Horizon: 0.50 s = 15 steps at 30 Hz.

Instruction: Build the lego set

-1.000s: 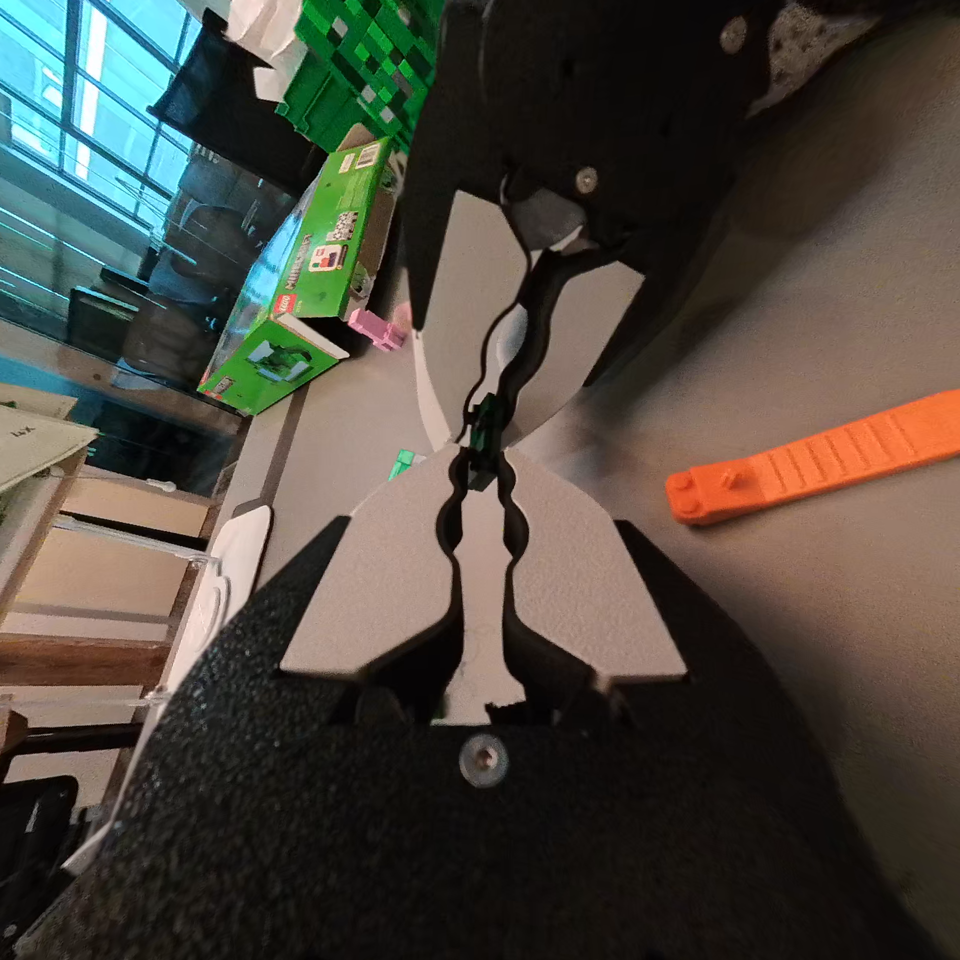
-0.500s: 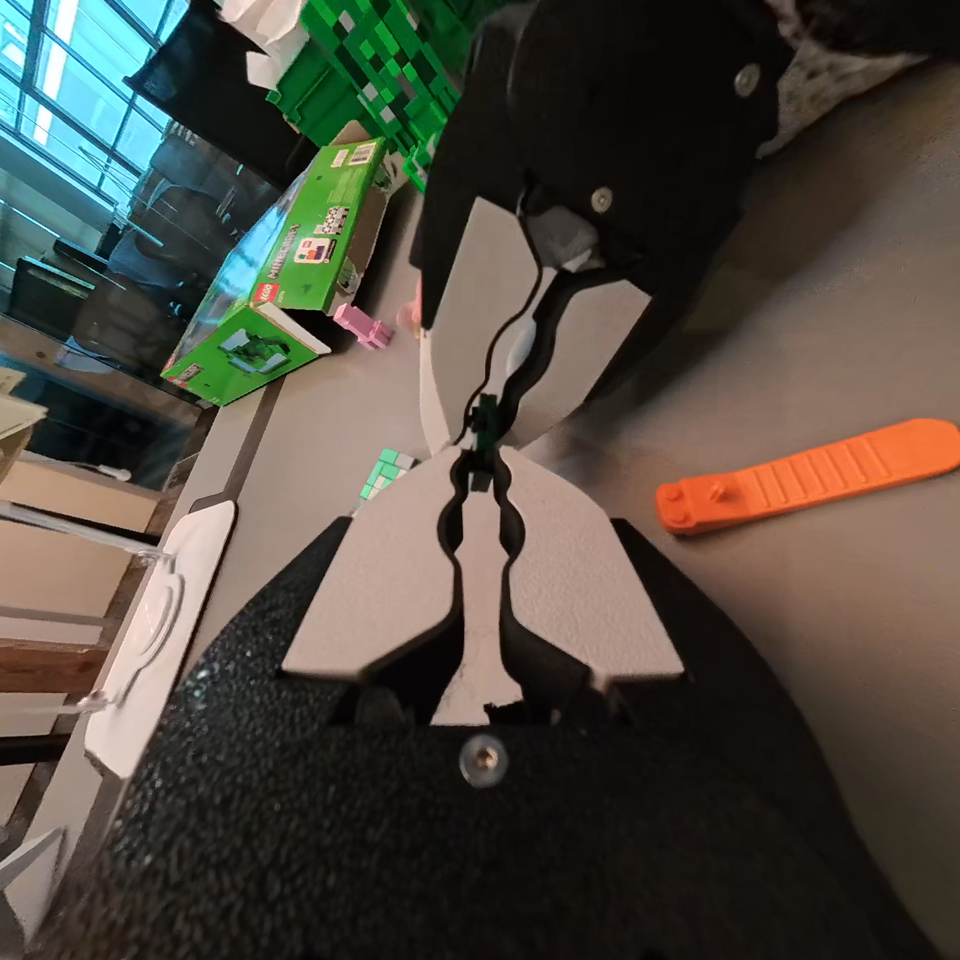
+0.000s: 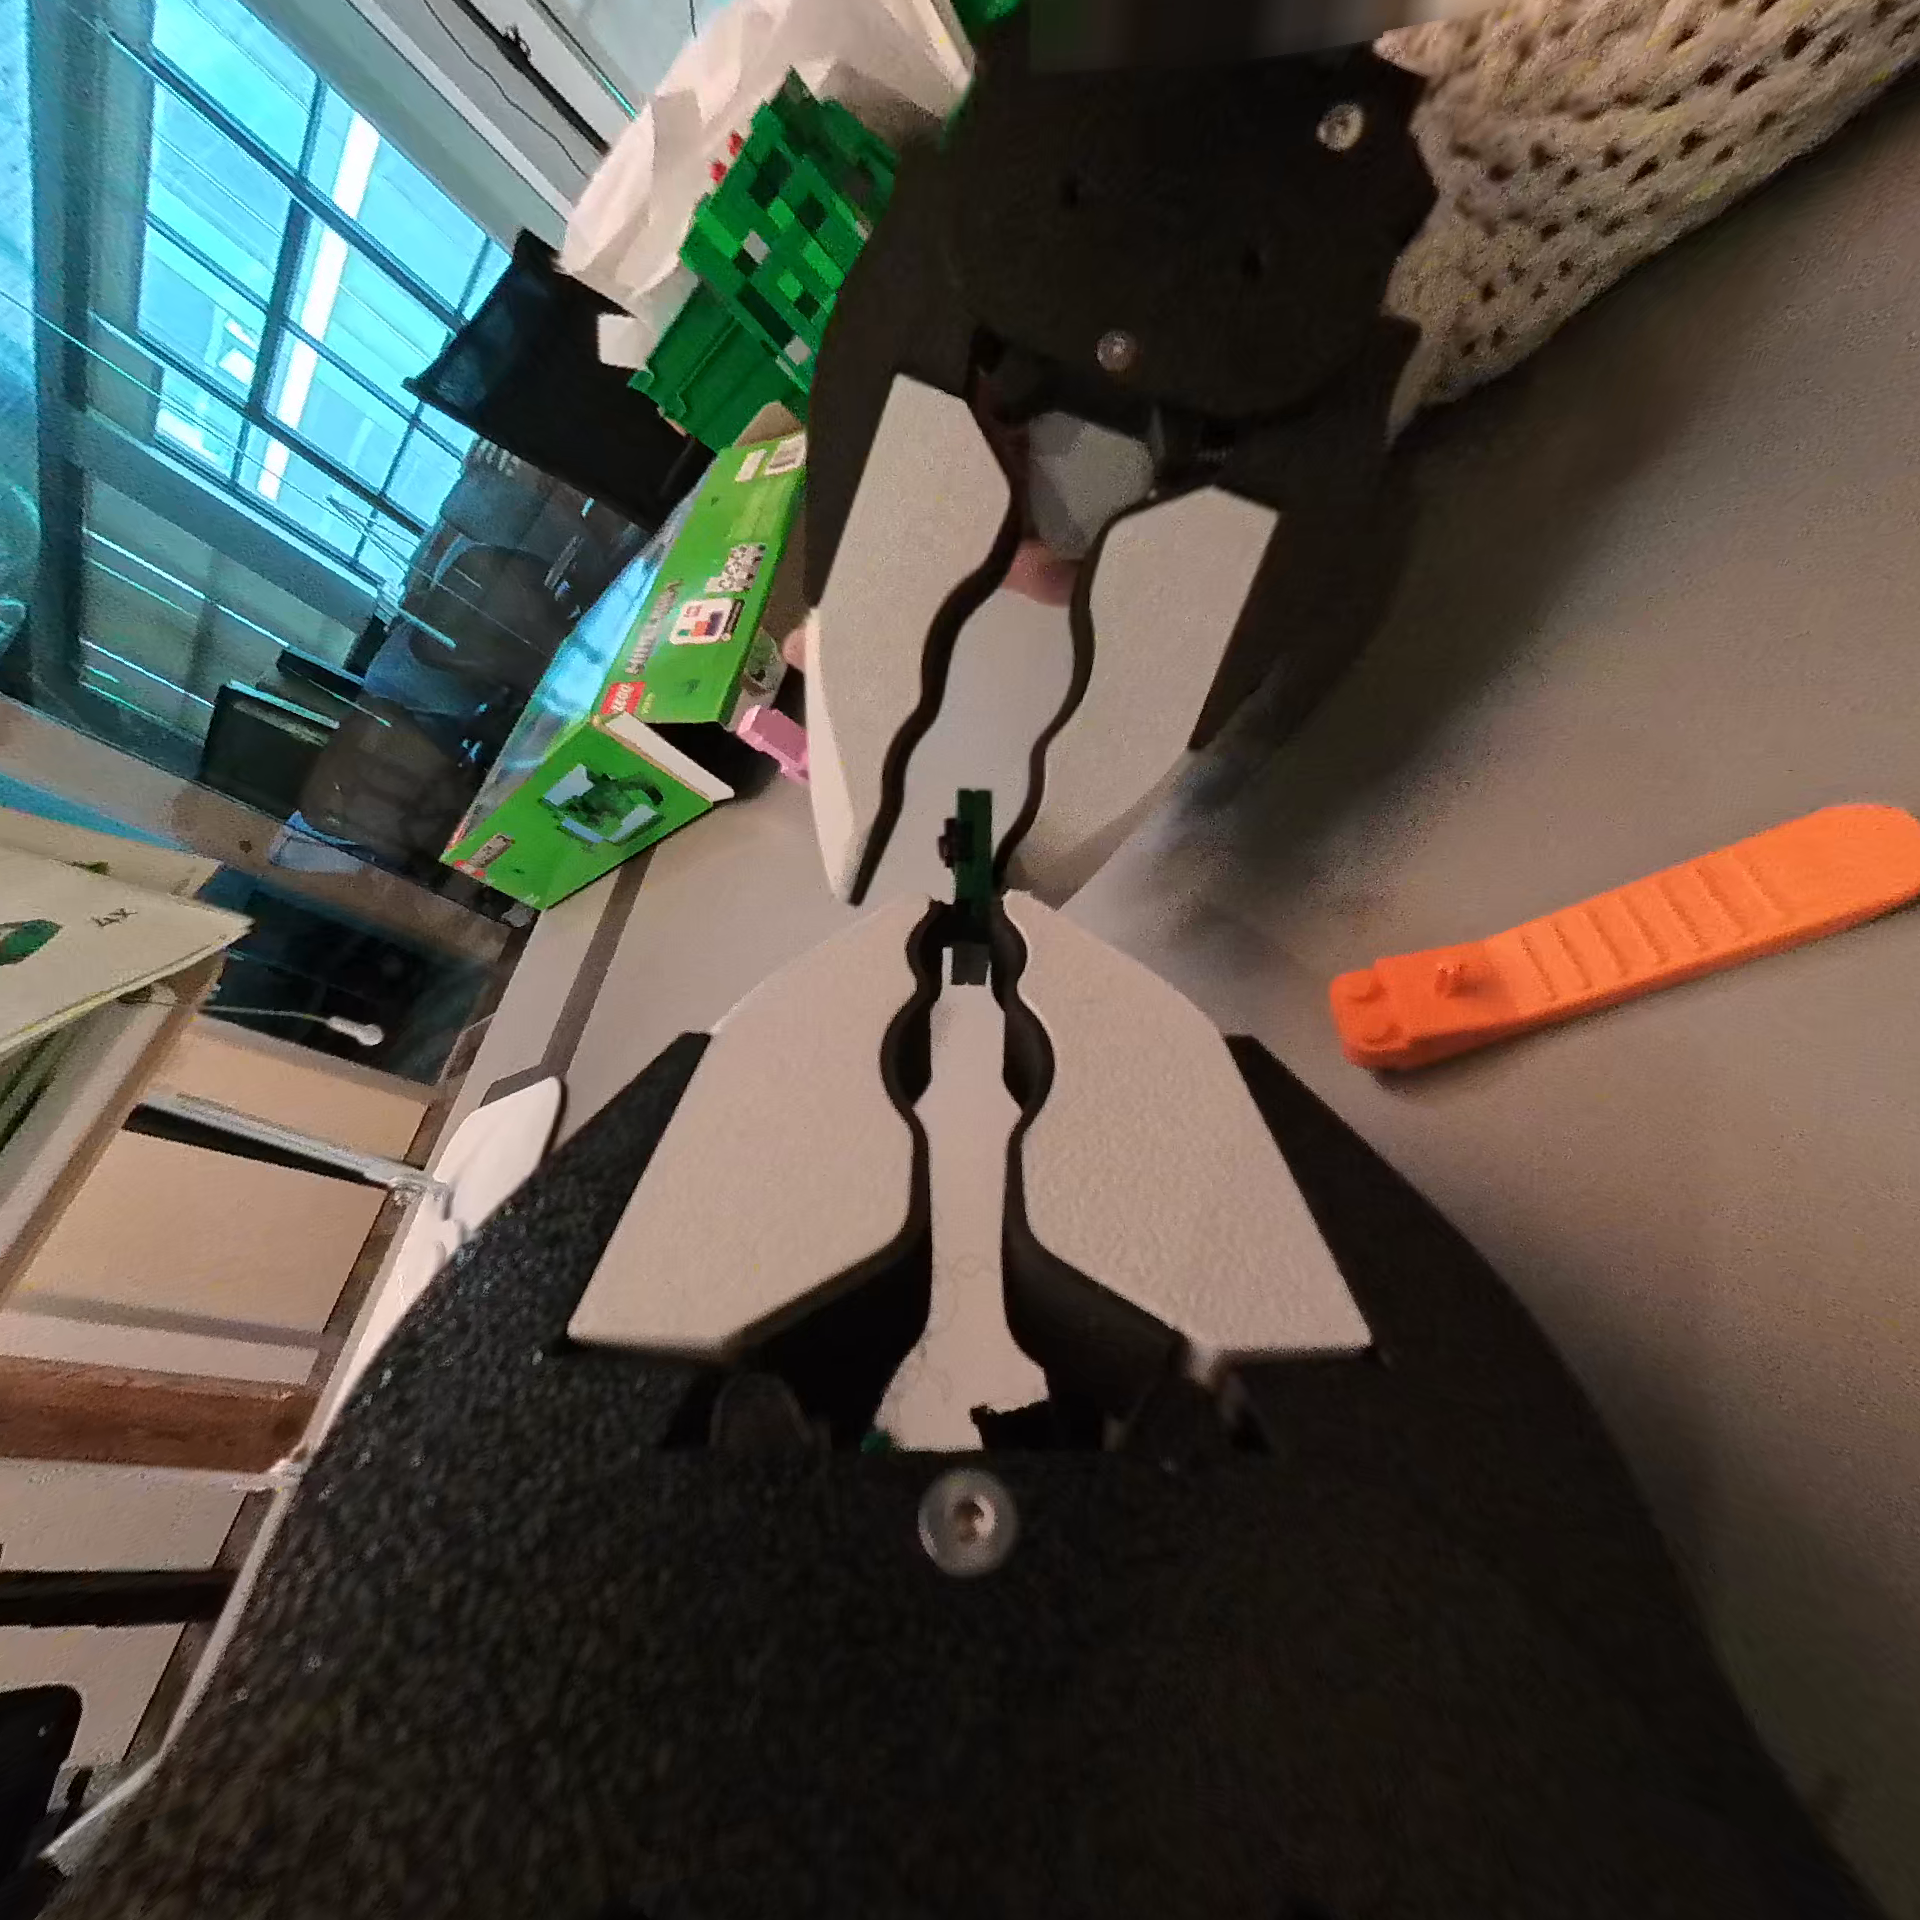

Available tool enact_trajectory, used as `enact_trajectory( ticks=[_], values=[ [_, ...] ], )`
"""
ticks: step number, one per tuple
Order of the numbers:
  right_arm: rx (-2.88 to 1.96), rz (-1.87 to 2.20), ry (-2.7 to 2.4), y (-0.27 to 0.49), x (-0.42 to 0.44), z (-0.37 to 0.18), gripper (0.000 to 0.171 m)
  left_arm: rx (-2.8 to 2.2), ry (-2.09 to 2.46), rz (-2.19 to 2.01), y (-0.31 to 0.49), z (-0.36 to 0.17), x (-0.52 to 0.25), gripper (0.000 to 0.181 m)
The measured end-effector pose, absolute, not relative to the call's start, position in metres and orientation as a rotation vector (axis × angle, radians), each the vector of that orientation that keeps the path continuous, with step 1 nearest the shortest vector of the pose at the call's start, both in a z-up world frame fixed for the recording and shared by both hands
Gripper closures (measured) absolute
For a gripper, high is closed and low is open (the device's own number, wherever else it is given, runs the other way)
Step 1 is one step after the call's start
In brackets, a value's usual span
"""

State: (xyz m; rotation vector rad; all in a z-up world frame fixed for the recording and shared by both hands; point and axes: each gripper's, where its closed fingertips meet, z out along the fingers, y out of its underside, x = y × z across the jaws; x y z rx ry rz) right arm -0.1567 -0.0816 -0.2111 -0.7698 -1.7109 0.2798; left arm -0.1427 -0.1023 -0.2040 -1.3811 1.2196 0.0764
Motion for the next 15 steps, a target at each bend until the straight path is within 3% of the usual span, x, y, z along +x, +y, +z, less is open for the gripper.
enact_trajectory(
  ticks=[4, 15],
  values=[
    [-0.767, 0.537, -1.69, -0.092, -0.148, -0.2, 0.149, -1.324, 1.203, 0.027, -0.108, -0.195, -0.14, 0.173],
    [-0.611, 0.669, -1.724, -0.111, -0.133, -0.19, 0.161, -1.284, 1.206, -0.082, -0.116, -0.191, -0.136, 0.174]
  ],
)
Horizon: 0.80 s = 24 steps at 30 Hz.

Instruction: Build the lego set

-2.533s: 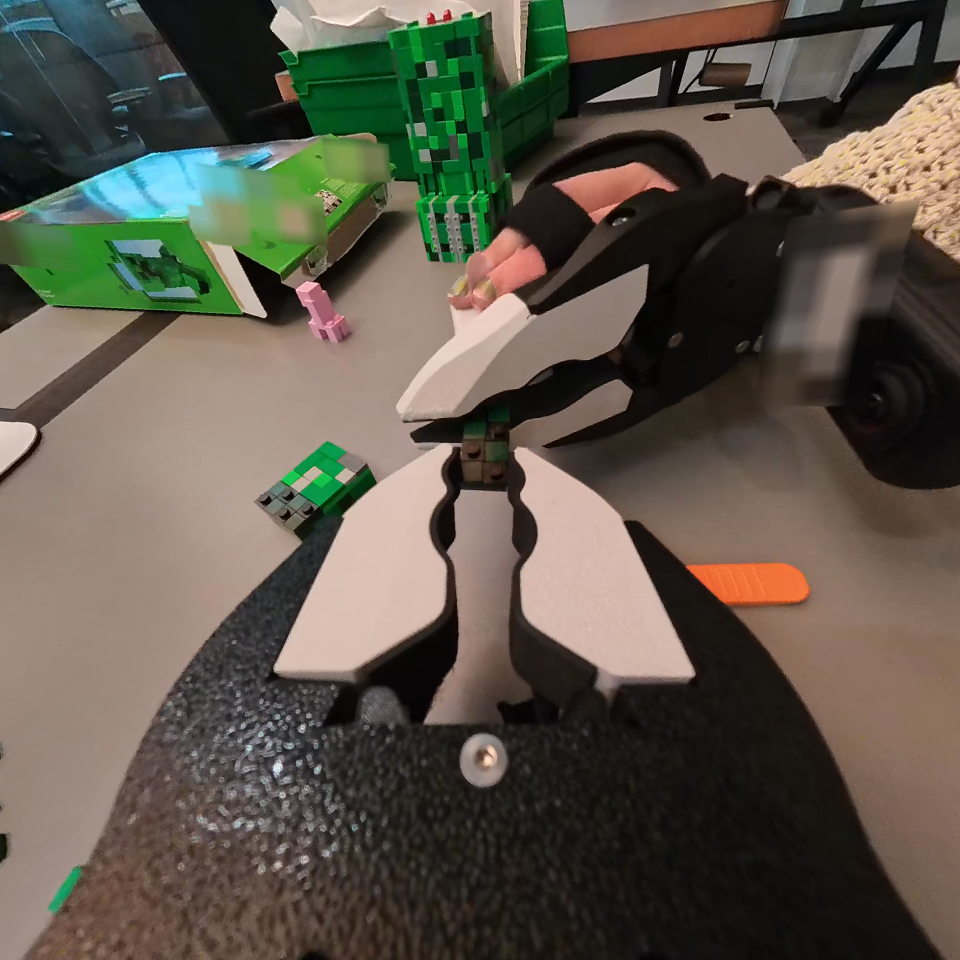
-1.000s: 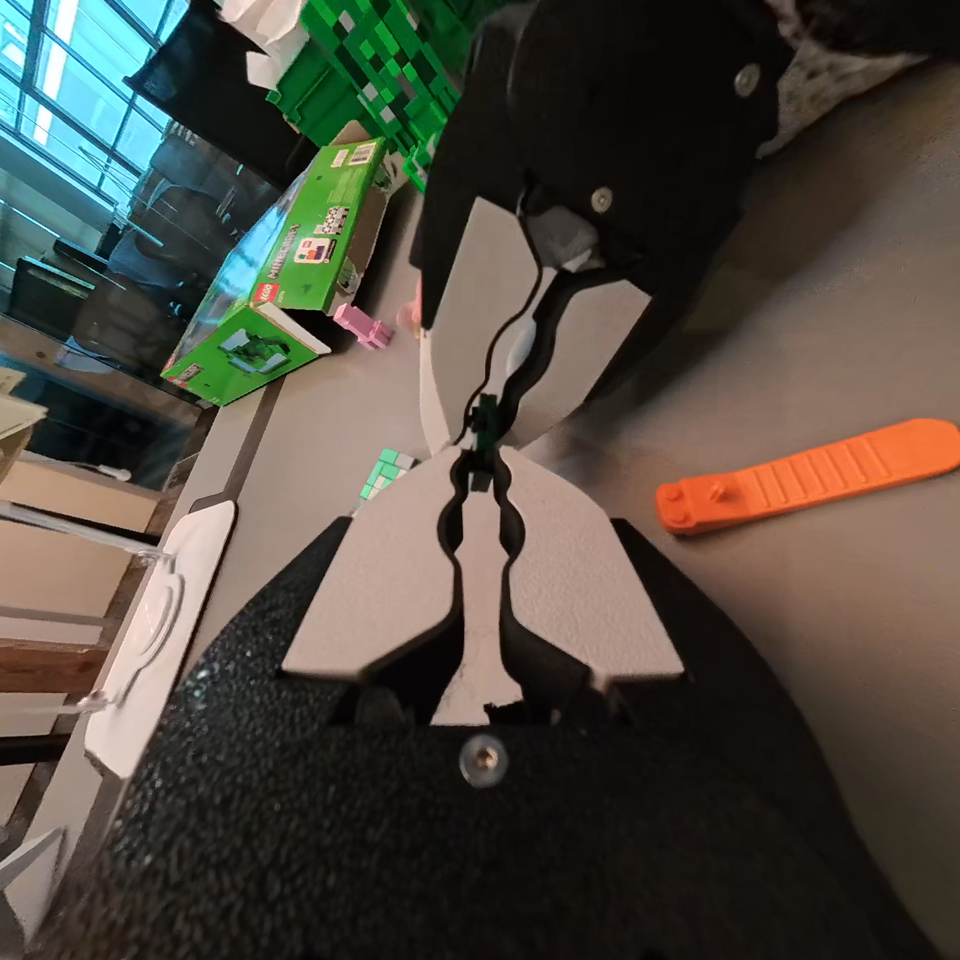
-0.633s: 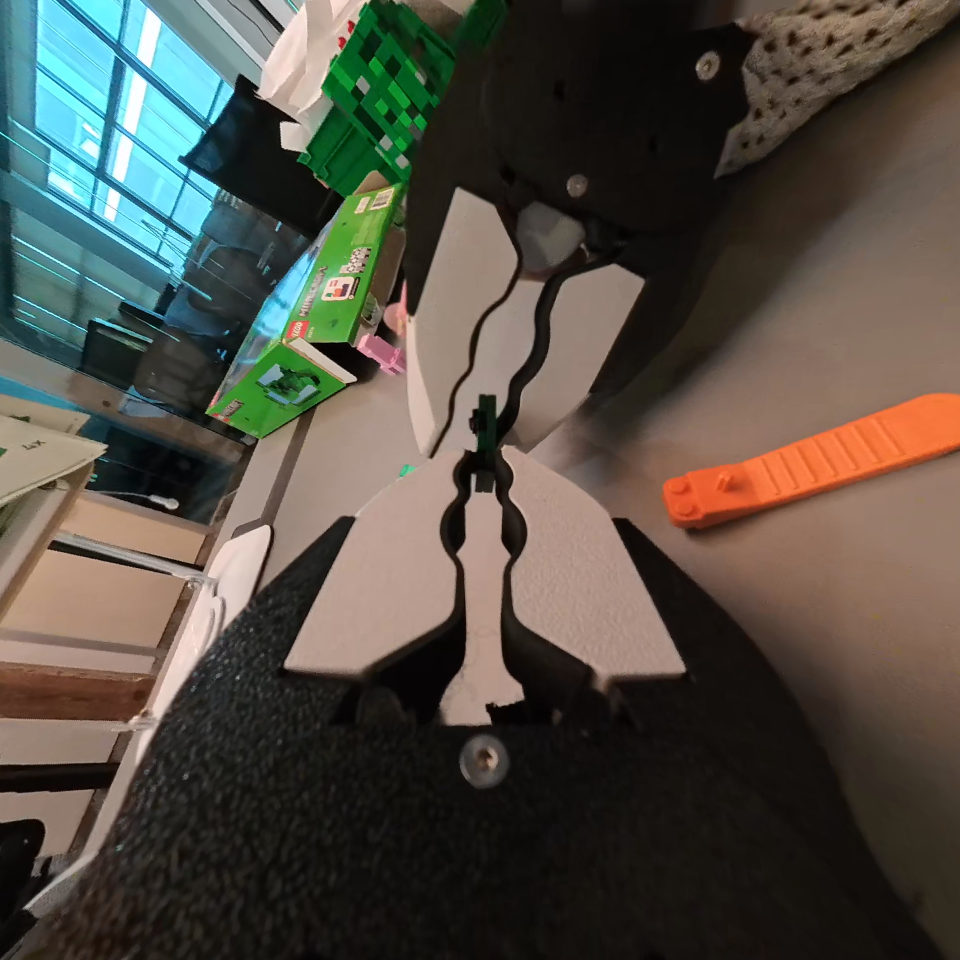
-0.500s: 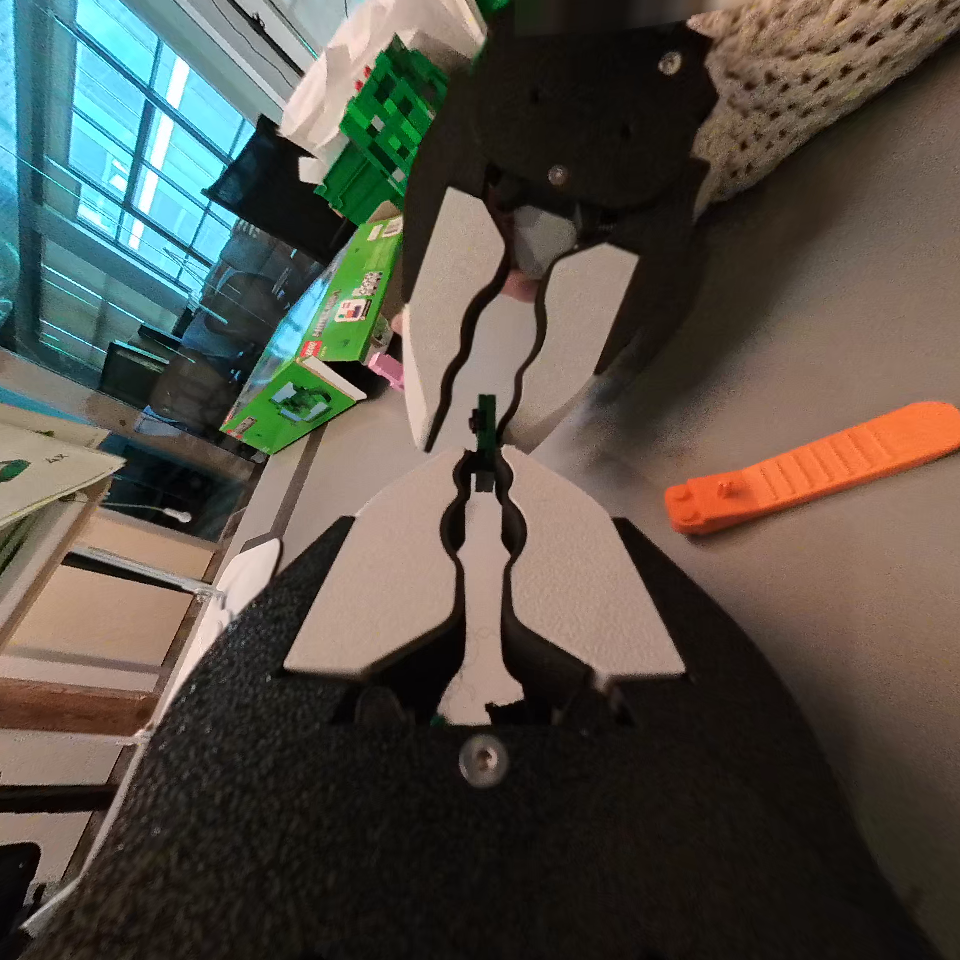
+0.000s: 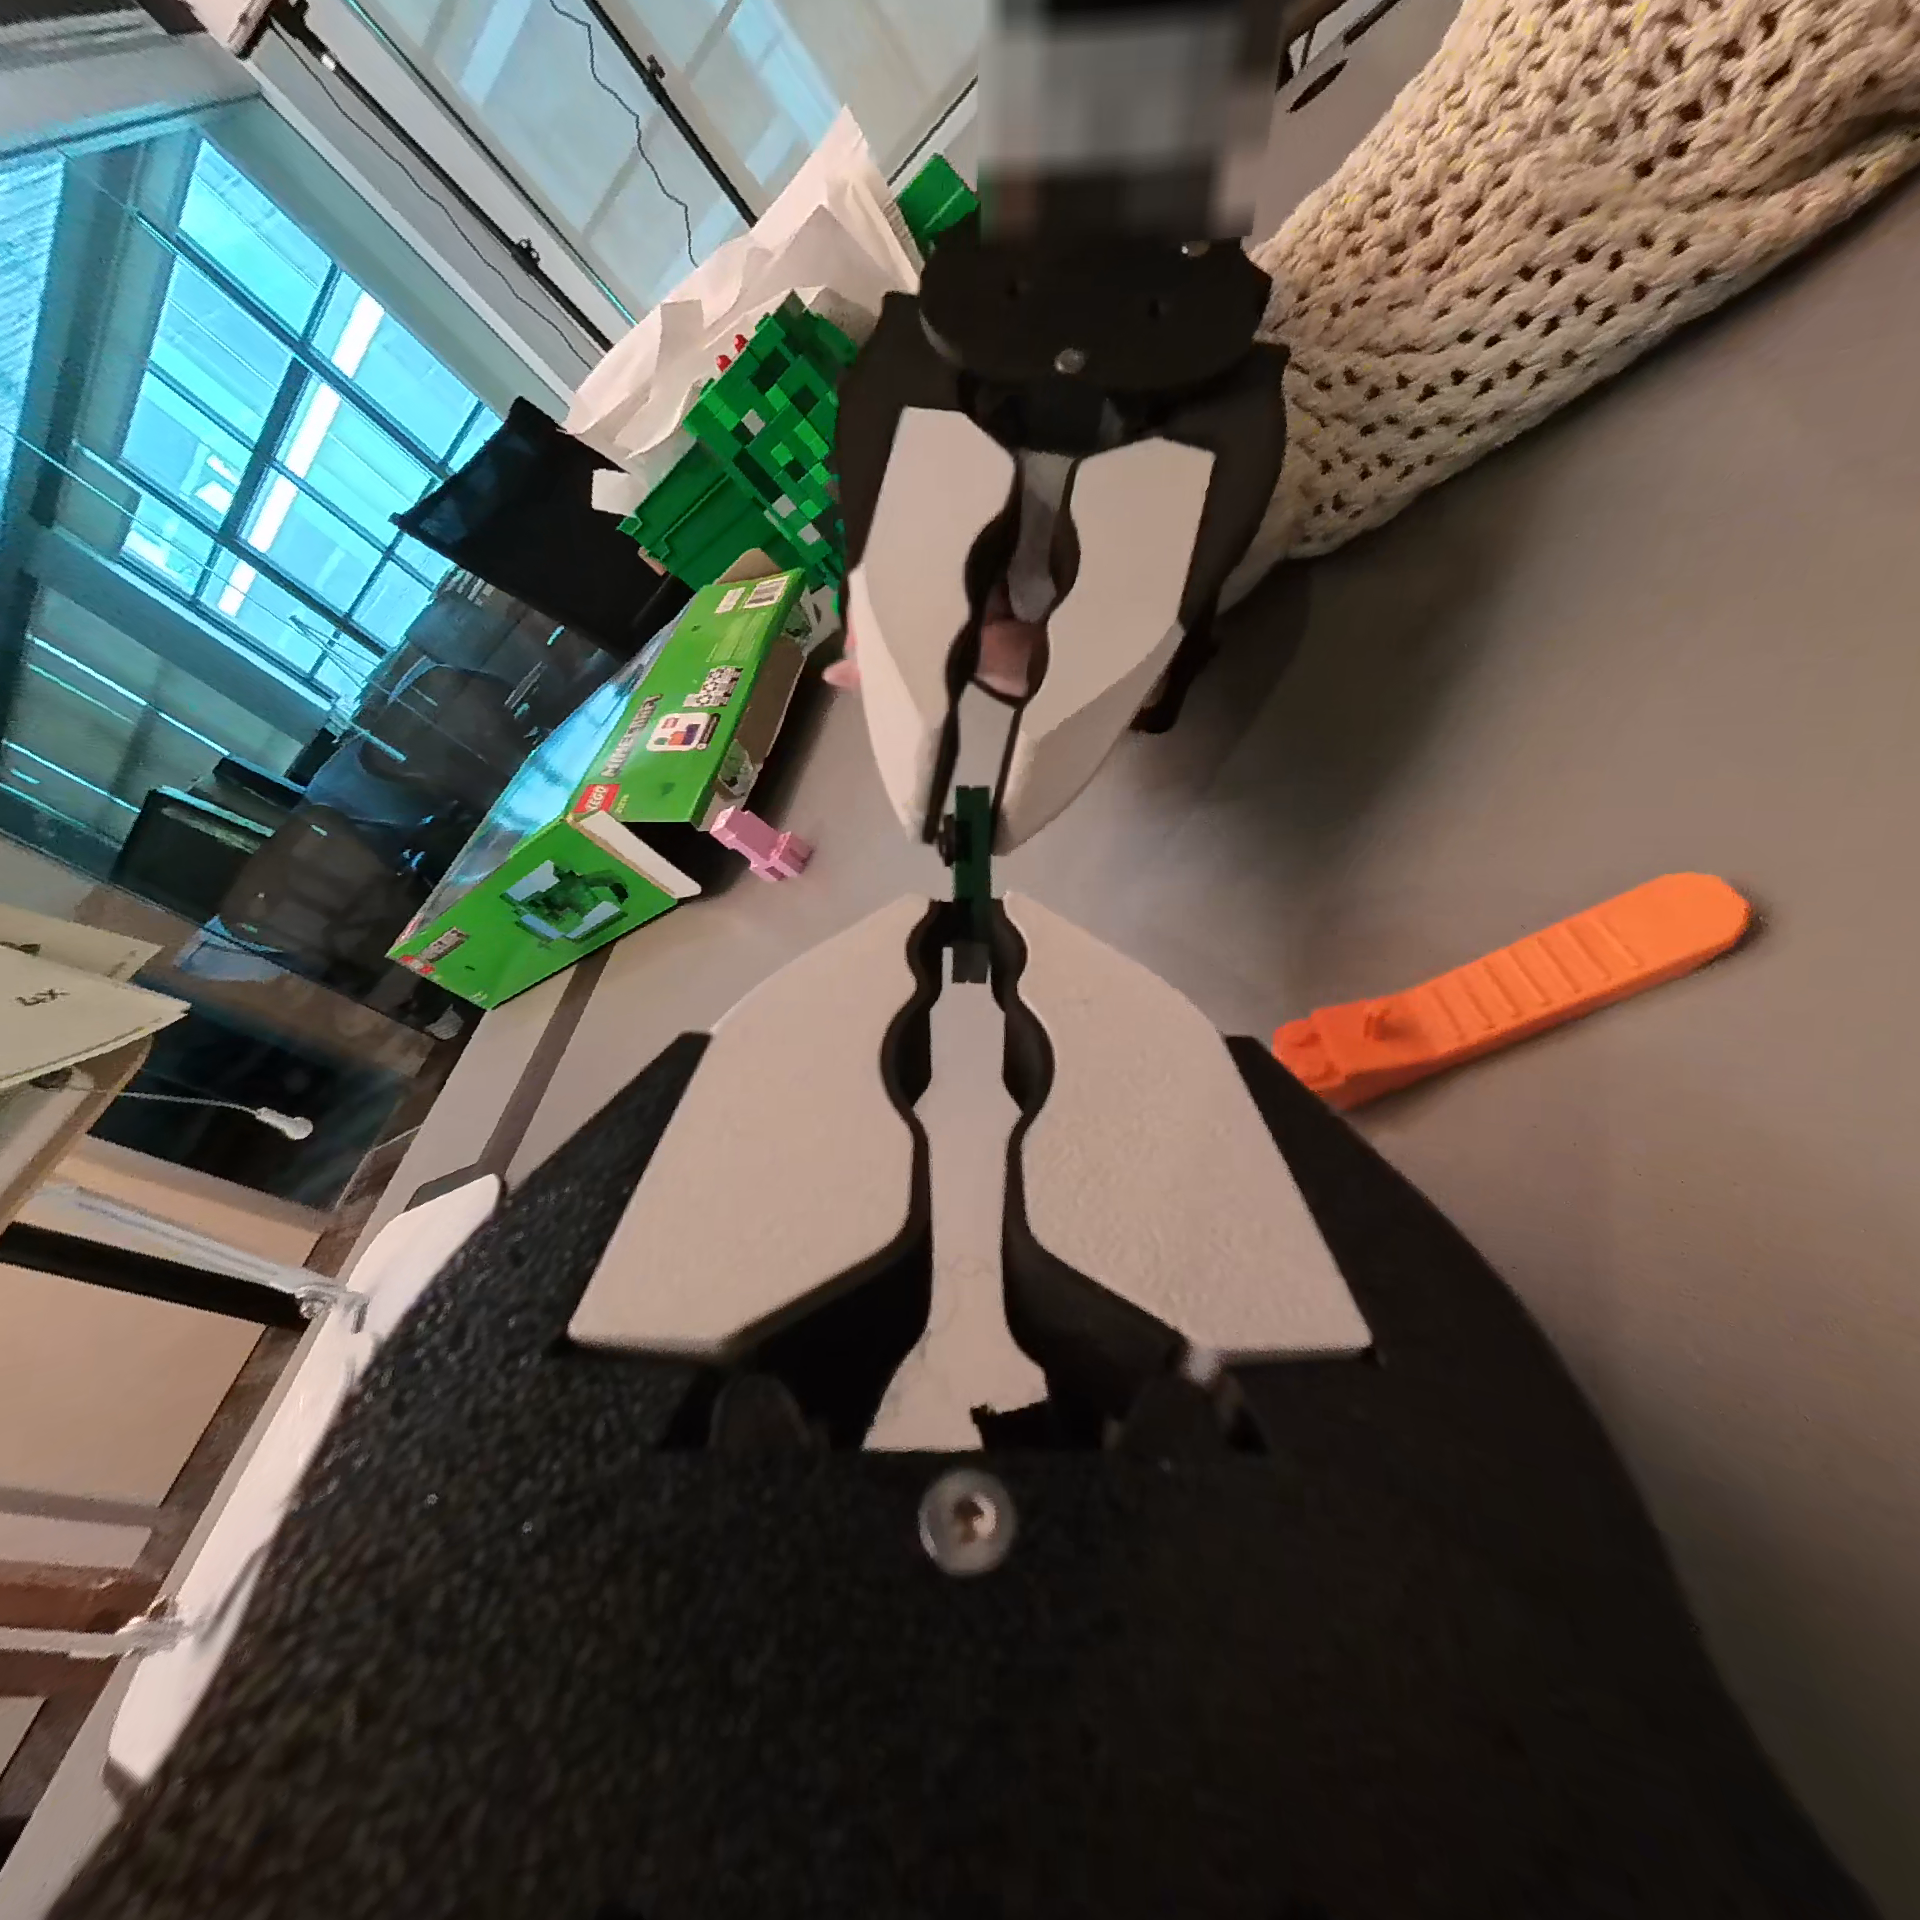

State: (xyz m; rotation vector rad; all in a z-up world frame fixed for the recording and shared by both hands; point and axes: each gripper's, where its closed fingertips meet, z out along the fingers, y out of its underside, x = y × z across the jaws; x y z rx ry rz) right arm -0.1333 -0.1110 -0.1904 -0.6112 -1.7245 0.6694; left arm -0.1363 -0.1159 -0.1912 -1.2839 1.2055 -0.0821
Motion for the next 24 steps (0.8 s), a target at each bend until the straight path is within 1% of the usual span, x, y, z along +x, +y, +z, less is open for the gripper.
enact_trajectory(
  ticks=[6, 17, 24],
  values=[
    [-0.595, 0.677, -1.745, -0.114, -0.132, -0.1916, 0.163, -1.28, 1.21, -0.115, -0.1185, -0.1908, -0.135, 0.173],
    [-0.536, 0.529, -1.789, -0.1156, -0.131, -0.1899, 0.164, -1.275, 1.207, -0.135, -0.1203, -0.1891, -0.1351, 0.173],
    [-0.632, 0.738, -1.76, -0.1214, -0.1288, -0.1852, 0.161, -1.244, 1.211, -0.145, -0.1233, -0.1855, -0.1324, 0.174]
  ],
)
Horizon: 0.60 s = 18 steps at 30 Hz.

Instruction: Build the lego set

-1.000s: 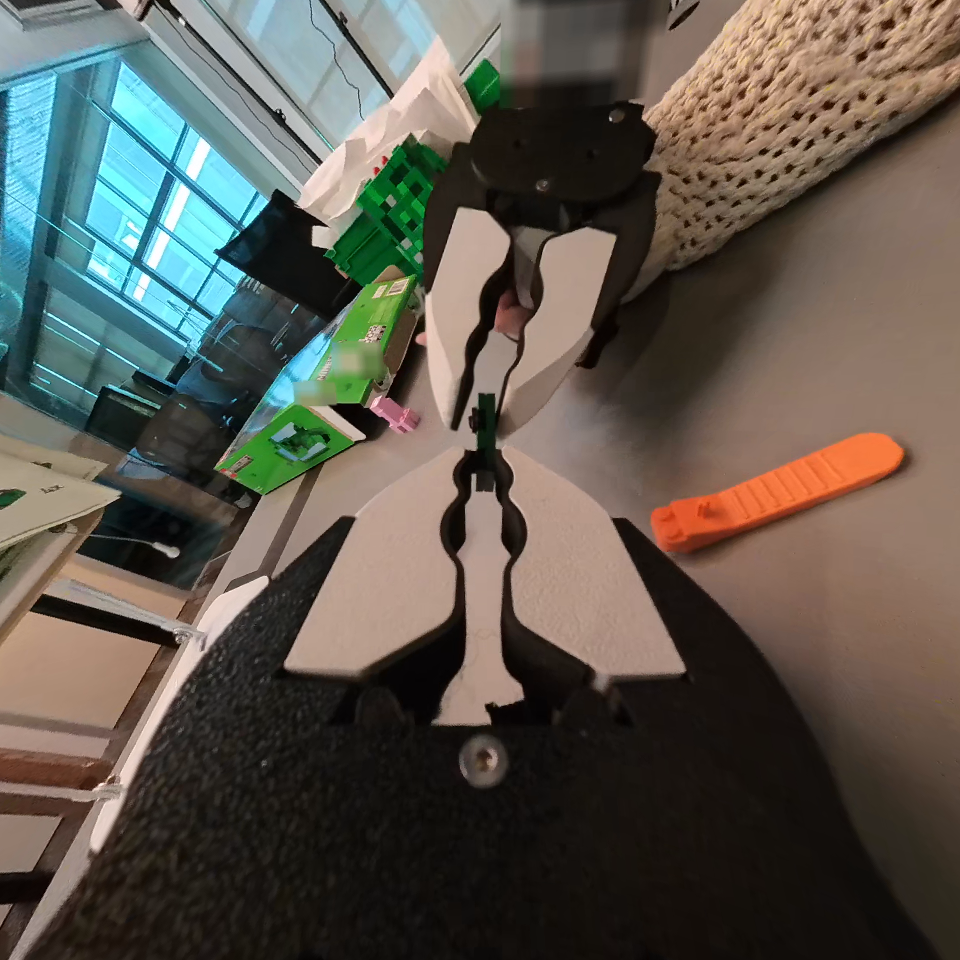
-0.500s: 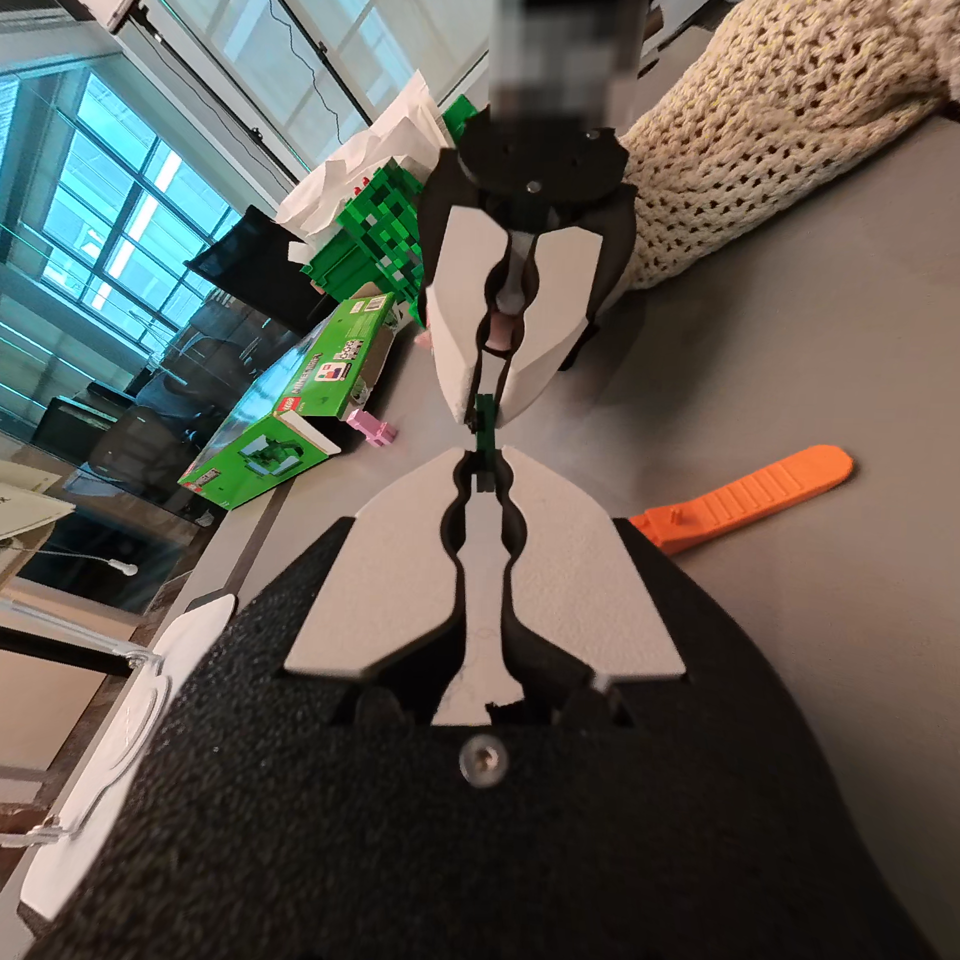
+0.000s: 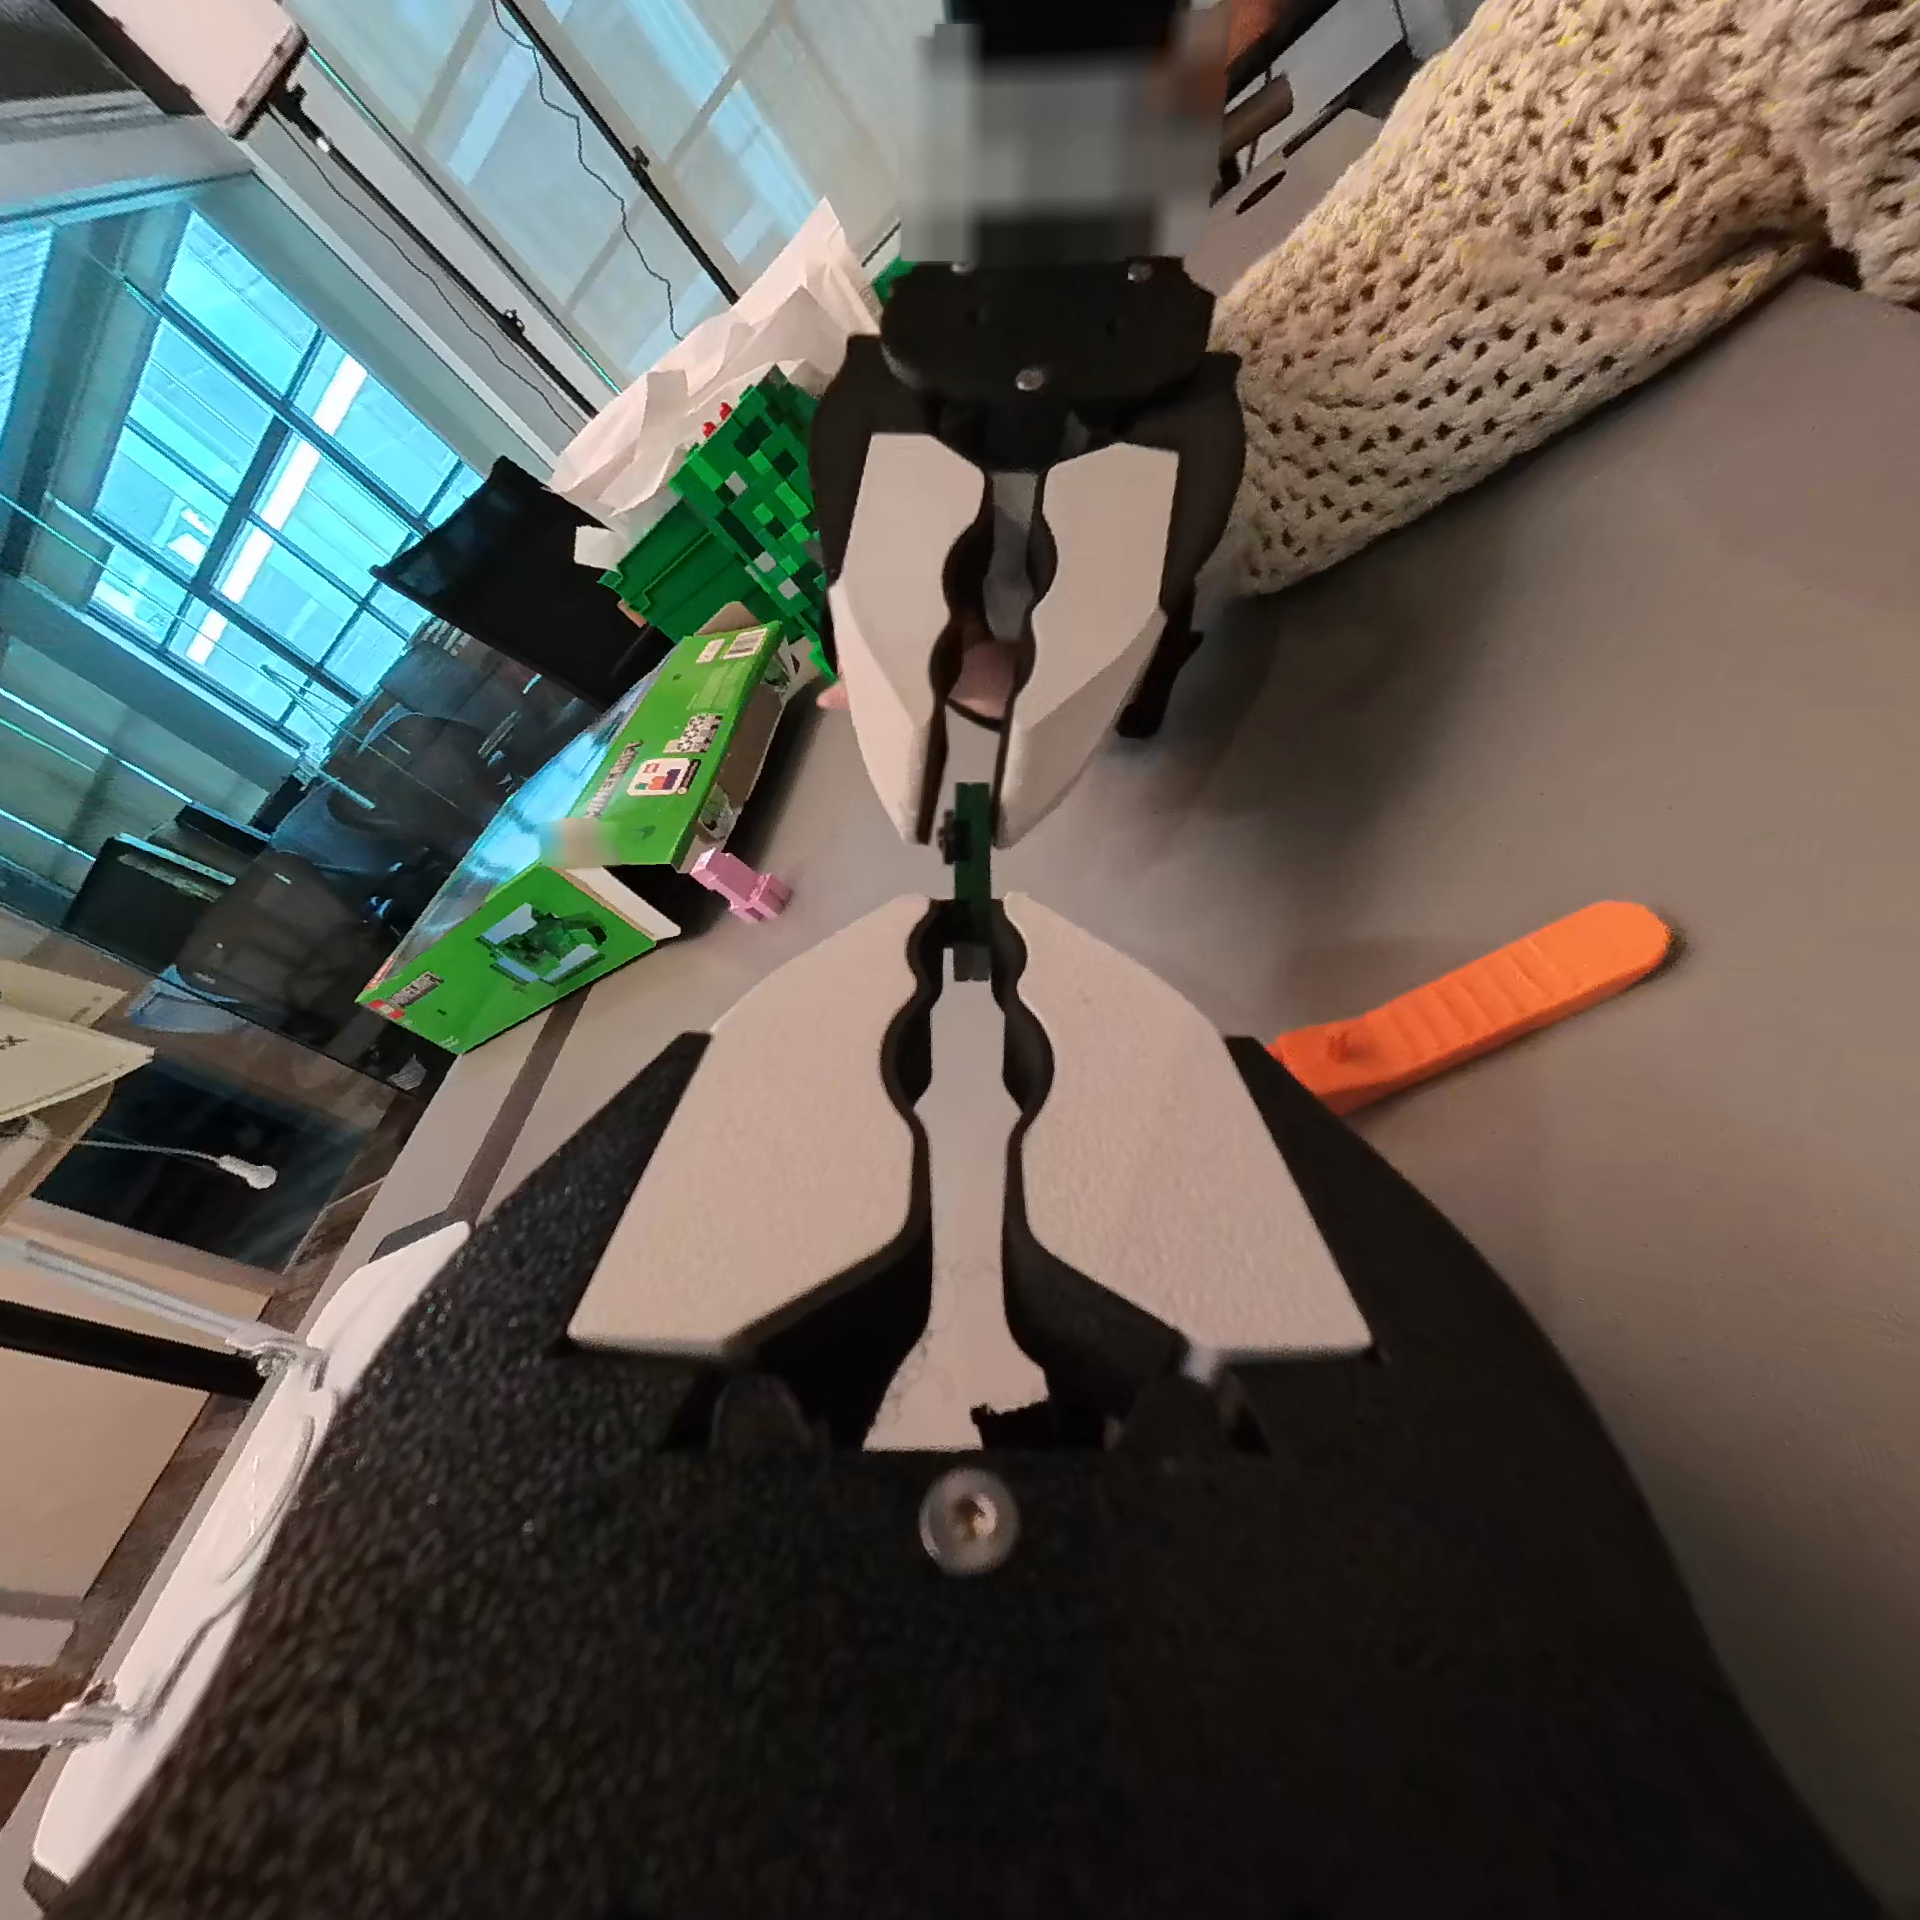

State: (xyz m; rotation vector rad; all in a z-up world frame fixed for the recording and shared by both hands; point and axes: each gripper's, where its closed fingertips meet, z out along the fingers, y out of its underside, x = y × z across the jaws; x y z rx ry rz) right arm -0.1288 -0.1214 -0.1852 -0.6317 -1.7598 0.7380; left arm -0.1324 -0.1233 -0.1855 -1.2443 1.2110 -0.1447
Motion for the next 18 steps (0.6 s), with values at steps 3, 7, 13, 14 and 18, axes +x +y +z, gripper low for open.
enact_trajectory(
  ticks=[3, 7, 13, 14, 18],
  values=[
    [-0.653, 0.778, -1.761, -0.1217, -0.1288, -0.186, 0.159, -1.237, 1.227, -0.134, -0.1241, -0.1869, -0.1319, 0.174],
    [-0.658, 0.801, -1.77, -0.1233, -0.1287, -0.1869, 0.159, -1.229, 1.235, -0.137, -0.1253, -0.187, -0.1315, 0.174],
    [-0.646, 0.811, -1.813, -0.1297, -0.1294, -0.1927, 0.161, -1.222, 1.263, -0.145, -0.128, -0.1896, -0.127, 0.174],
    [-0.643, 0.798, -1.819, -0.1294, -0.1296, -0.1941, 0.162, -1.223, 1.271, -0.139, -0.1281, -0.191, -0.1265, 0.174],
    [-0.656, 0.799, -1.813, -0.1282, -0.1309, -0.1919, 0.162, -1.229, 1.254, -0.151, -0.1271, -0.1895, -0.1277, 0.174]
  ],
)
